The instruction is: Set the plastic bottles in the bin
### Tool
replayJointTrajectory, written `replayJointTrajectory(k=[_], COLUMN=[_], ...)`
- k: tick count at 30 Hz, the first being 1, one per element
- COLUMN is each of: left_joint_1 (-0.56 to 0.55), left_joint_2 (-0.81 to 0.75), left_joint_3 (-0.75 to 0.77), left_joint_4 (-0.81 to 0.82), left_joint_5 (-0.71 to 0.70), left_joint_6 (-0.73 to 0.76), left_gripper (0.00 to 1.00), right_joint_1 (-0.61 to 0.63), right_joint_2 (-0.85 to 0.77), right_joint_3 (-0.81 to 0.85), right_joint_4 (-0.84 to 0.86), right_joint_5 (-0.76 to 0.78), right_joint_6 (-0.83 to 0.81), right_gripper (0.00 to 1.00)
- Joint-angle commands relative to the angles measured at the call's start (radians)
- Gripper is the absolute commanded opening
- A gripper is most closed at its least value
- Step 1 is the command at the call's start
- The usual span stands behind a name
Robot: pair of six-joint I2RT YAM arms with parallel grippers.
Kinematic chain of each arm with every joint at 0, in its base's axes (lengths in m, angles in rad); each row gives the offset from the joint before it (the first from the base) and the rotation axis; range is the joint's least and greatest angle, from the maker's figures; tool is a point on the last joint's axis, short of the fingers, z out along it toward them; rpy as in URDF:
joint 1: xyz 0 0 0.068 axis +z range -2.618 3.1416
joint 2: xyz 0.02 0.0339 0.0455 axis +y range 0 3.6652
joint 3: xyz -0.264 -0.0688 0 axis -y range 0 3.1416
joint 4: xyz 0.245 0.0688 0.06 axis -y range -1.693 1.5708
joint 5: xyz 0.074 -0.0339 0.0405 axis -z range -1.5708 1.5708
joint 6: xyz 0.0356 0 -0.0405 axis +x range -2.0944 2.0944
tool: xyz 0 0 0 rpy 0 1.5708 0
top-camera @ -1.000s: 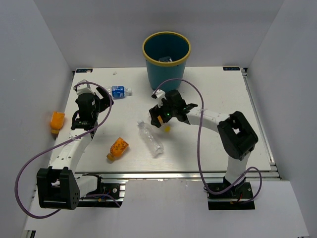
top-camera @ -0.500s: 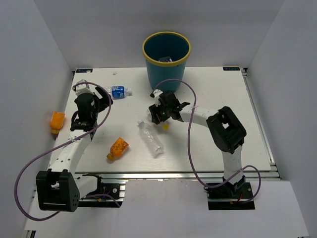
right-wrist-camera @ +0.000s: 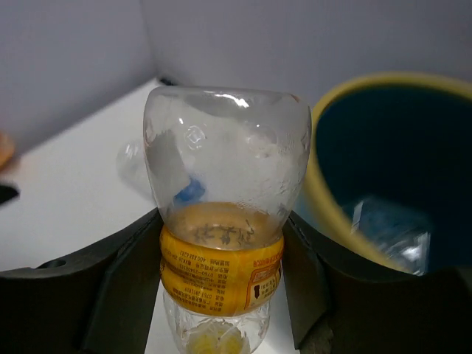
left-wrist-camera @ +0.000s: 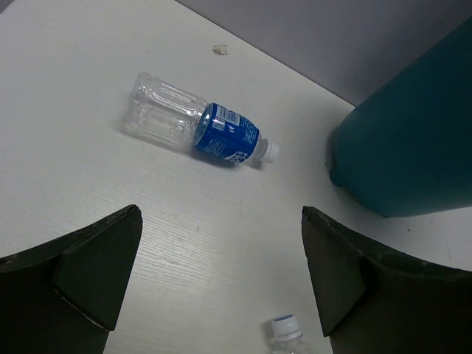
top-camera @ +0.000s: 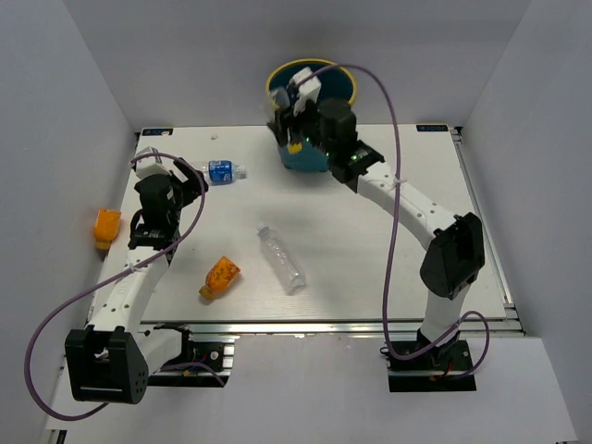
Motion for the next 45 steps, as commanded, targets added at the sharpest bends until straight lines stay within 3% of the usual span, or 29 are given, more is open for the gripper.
replayJointTrajectory(k=[1,7,10,17,20,25,27,29,30,35,36,40,45], left_joint_1=[-0.004,-0.002,-0.004,-0.002,-0.004,-0.004,-0.005,-0.022,-0.031,-0.148,-0.178,-0.309,-0.358], left_joint_2=[-0.028,-0.013,-0.011,-0.011,-0.005,0.025,0.047,0.073,0.082,0.145,0.174,0.272,0.352], left_joint_3=[-0.01,-0.004,-0.002,0.002,0.013,0.045,0.041,0.036,0.038,0.038,0.047,0.109,0.147], left_joint_4=[0.023,0.021,0.021,0.026,0.023,-0.001,0.021,0.03,0.018,-0.099,-0.111,-0.255,-0.33], left_joint_5=[-0.018,-0.007,0.002,0.047,0.085,0.182,0.327,0.369,0.369,0.323,0.324,0.317,0.301], left_joint_6=[-0.004,-0.002,-0.002,-0.013,-0.036,-0.097,-0.107,-0.133,-0.139,-0.16,-0.159,-0.16,-0.185], left_gripper=[0.98,0.98,0.98,0.98,0.98,0.98,0.98,0.98,0.98,0.98,0.98,0.98,0.98], right_joint_1=[-0.074,-0.19,-0.237,-0.274,-0.274,-0.274,-0.274,-0.274,-0.274,-0.274,-0.274,-0.276,-0.276], right_joint_2=[0.039,0.232,0.323,0.328,0.251,0.061,-0.02,-0.155,-0.195,-0.412,-0.432,-0.534,-0.597], right_joint_3=[0.143,0.36,0.486,0.566,0.564,0.404,0.215,0.06,-0.082,-0.403,-0.487,-0.623,-0.721], right_joint_4=[0.156,0.207,0.143,0.078,0.064,0.018,0.026,0.092,0.113,0.166,0.172,0.169,0.166], right_joint_5=[0.109,0.12,0.071,-0.024,-0.049,-0.13,-0.118,-0.092,-0.063,0.028,0.113,0.206,0.281], right_joint_6=[0.004,0.102,0.168,0.202,0.164,0.159,0.171,0.185,0.19,0.176,0.181,0.178,0.164], right_gripper=[0.5,0.6,0.89,0.89,0.89,0.89,0.89,0.89,0.89,0.89,0.89,0.89,0.89])
